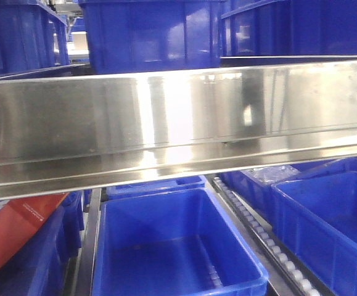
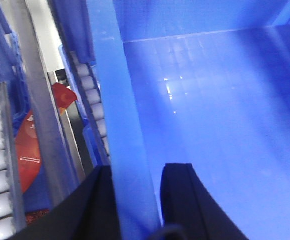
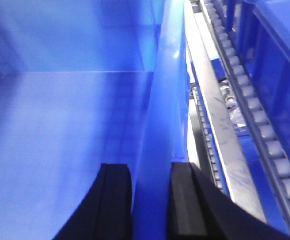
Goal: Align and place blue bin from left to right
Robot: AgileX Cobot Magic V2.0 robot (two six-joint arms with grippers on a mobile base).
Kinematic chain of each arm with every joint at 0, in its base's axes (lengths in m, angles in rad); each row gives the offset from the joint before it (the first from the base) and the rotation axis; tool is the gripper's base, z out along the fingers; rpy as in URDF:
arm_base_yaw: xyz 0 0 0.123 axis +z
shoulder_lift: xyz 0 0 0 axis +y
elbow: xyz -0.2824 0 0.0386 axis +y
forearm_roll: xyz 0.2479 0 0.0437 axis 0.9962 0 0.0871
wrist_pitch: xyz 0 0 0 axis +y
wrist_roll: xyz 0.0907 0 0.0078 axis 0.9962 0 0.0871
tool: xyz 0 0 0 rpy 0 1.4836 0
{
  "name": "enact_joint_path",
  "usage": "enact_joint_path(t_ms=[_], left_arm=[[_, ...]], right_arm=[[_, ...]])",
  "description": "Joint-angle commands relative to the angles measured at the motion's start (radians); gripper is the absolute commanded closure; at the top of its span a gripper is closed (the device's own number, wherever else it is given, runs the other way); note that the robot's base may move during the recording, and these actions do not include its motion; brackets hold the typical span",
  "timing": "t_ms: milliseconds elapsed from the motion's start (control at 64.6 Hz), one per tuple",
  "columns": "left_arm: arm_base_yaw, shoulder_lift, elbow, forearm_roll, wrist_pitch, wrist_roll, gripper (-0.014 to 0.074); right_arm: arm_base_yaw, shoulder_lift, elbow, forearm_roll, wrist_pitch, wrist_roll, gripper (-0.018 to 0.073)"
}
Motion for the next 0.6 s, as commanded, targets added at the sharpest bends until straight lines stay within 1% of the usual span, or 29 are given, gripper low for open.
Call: enact_joint_path(t_ms=[0,588], left_arm=[[-0.005,-0.027,-0.018,-0.001,-0.068,0.016,0.0706],[-0.005,-0.027,-0.018,-0.001,-0.068,0.016,0.0706]], right_arm=[[-0.004,-0.023,-0.020,-0.016,-0.096,-0.026,0.0711],[-0.004,-0.023,-0.020,-0.016,-0.096,-0.026,0.0711]])
